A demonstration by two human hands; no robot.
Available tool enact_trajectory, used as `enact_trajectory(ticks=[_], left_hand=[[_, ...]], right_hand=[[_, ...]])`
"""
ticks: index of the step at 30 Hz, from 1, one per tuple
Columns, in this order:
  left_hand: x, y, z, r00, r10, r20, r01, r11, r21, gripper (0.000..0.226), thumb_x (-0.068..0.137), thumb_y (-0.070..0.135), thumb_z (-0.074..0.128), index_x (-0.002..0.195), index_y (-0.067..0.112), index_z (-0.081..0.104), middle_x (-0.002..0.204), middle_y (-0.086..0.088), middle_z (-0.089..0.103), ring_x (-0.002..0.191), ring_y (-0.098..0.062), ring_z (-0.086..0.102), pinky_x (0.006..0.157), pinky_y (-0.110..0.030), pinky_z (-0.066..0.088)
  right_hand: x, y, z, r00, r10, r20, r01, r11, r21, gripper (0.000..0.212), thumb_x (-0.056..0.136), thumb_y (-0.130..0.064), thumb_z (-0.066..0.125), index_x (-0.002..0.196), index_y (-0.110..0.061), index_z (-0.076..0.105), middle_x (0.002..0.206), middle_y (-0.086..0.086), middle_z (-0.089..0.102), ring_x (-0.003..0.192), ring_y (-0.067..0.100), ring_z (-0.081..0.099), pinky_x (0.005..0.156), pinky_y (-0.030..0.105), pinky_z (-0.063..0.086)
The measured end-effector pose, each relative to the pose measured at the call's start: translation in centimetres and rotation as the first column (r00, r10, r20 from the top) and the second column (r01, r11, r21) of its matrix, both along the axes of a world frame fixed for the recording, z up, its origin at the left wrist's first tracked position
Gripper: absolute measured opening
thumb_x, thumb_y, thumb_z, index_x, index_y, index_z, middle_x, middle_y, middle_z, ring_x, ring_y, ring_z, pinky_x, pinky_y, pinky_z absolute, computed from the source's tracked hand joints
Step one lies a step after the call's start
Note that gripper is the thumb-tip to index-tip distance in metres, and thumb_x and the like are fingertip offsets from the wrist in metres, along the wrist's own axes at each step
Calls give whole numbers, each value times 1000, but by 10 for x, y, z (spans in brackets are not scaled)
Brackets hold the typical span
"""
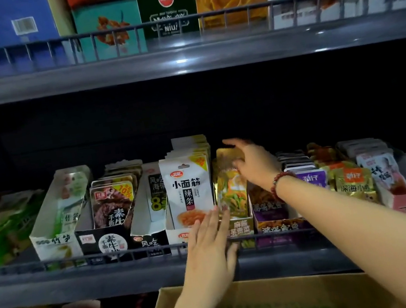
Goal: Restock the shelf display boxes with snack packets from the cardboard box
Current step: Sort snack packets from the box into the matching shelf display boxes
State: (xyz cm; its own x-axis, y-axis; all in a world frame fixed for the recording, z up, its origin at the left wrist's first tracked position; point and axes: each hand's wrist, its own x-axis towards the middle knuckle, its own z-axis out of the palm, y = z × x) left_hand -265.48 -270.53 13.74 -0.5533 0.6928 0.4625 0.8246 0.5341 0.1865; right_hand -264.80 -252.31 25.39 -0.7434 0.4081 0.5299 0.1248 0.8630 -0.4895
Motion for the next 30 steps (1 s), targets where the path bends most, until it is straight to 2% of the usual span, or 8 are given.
enact_trajectory(ticks=[2,5,12,15,19,23,27,30], left_hand=[[-3,-2,-2,999,17,-37,-19,999,-45,65,87,46,27,146,24,42,151,1,40,137,-15,43,117,-41,10],[-4,-2,-2,996,17,-92,-21,999,-45,58,81,42,36,132,23,59,133,3,61,119,-12,61,110,-36,30],[-6,-4,-3,989,-1,-145,-4,999,-35,58,81,37,38,132,20,58,133,0,61,114,-13,63,112,-32,28],[-7,-2,-3,984,27,-175,-35,998,-43,58,80,37,36,130,20,61,133,0,61,113,-13,64,103,-40,35],[-9,-1,-7,977,25,-211,-34,999,-39,54,80,37,45,128,19,63,134,-2,60,111,-16,65,101,-40,39],[-11,0,-9,971,14,-238,-21,999,-28,59,71,38,59,127,20,64,133,-2,62,108,-15,67,96,-38,48],[-14,0,-10,968,11,-250,-15,1000,-13,62,72,38,58,131,19,62,134,-2,60,106,-15,66,95,-37,50],[-13,0,-10,973,-3,-231,7,1000,18,58,78,36,47,132,19,60,134,-3,61,104,-16,66,94,-36,50]], right_hand=[[-8,-1,-12,990,6,141,-13,999,52,45,93,-15,57,136,-22,48,118,6,63,79,15,63,66,23,51],[-12,2,-27,946,-54,320,10,991,137,38,89,-23,63,126,-17,57,125,8,59,112,24,56,91,33,47],[-18,2,-28,891,-167,423,-3,928,372,48,83,-47,65,117,-15,57,125,7,55,119,27,48,97,39,41],[-19,1,-22,869,-191,457,-14,913,409,65,78,-52,69,126,-14,50,130,7,54,125,28,45,103,39,36],[-21,-4,-14,816,-159,555,-57,935,351,75,68,-54,77,122,-10,49,120,7,57,95,19,53,76,28,44],[-25,-8,-6,790,-123,600,-92,945,315,87,63,-46,84,132,-8,47,132,9,54,116,24,54,88,29,46],[-20,-18,5,774,-58,631,-172,939,297,93,62,-39,86,137,-7,40,135,8,50,120,23,50,93,28,46],[-14,-26,8,751,-5,661,-238,931,278,78,60,-36,88,123,-10,50,109,1,55,96,16,53,66,20,44]])
